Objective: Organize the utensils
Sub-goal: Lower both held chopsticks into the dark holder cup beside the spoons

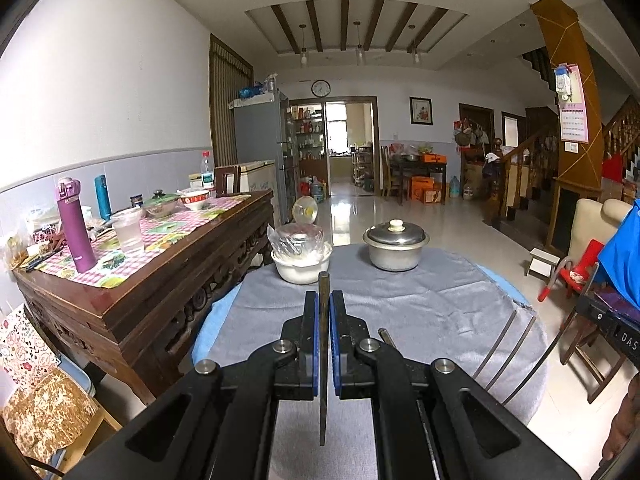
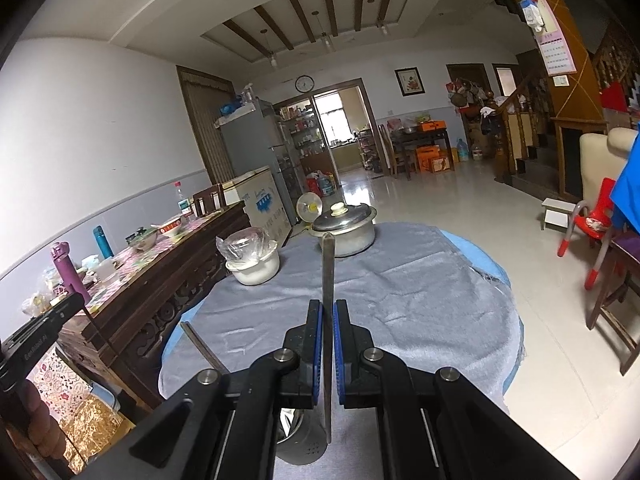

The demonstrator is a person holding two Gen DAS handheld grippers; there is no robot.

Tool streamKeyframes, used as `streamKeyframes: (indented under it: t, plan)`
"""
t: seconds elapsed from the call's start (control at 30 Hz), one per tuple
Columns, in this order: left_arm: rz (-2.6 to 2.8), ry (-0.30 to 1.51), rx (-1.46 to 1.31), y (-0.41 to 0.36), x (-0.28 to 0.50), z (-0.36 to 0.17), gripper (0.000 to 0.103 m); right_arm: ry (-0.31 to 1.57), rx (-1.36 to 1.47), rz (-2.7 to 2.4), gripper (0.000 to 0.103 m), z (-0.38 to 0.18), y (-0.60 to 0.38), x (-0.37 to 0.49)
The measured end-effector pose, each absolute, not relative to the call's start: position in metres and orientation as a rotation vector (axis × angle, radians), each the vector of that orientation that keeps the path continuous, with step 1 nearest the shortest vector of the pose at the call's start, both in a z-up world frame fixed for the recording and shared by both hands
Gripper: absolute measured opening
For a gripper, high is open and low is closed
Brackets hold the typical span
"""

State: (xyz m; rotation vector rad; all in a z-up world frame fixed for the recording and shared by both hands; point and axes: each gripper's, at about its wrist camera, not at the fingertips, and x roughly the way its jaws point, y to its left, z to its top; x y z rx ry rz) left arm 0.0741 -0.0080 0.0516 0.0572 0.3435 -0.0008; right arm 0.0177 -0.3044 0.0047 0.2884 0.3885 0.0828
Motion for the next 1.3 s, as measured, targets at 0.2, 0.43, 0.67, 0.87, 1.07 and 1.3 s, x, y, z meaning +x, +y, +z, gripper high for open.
streamKeyframes:
  t: [0.2, 0.43, 0.67, 0.87, 1.07, 1.3]
  plan:
    - [-0.001, 0.32, 0.061, -0.01, 0.069, 0.059, 0.005, 0.362, 0.271, 0.098, 0.006, 0.014, -0.298, 0.009]
    - [-0.007, 0.299, 0.058, -0.011, 0.064, 0.068, 0.005, 0.318, 0.26, 0.118, 0.006, 0.029, -0.294, -0.002]
    - [-0.013, 0.277, 0.053, -0.013, 0.061, 0.076, 0.005, 0.283, 0.263, 0.129, 0.006, 0.04, -0.291, -0.011]
    - [-0.032, 0.266, 0.034, -0.013, 0.056, 0.086, 0.005, 0.265, 0.266, 0.138, 0.006, 0.047, -0.289, -0.013]
    - [-0.056, 0.264, 0.011, -0.013, 0.058, 0.092, 0.005, 0.258, 0.248, 0.148, 0.006, 0.053, -0.281, -0.005]
    - [-0.093, 0.29, -0.03, -0.011, 0.065, 0.093, 0.005, 0.254, 0.248, 0.158, 0.006, 0.056, -0.274, 0.003]
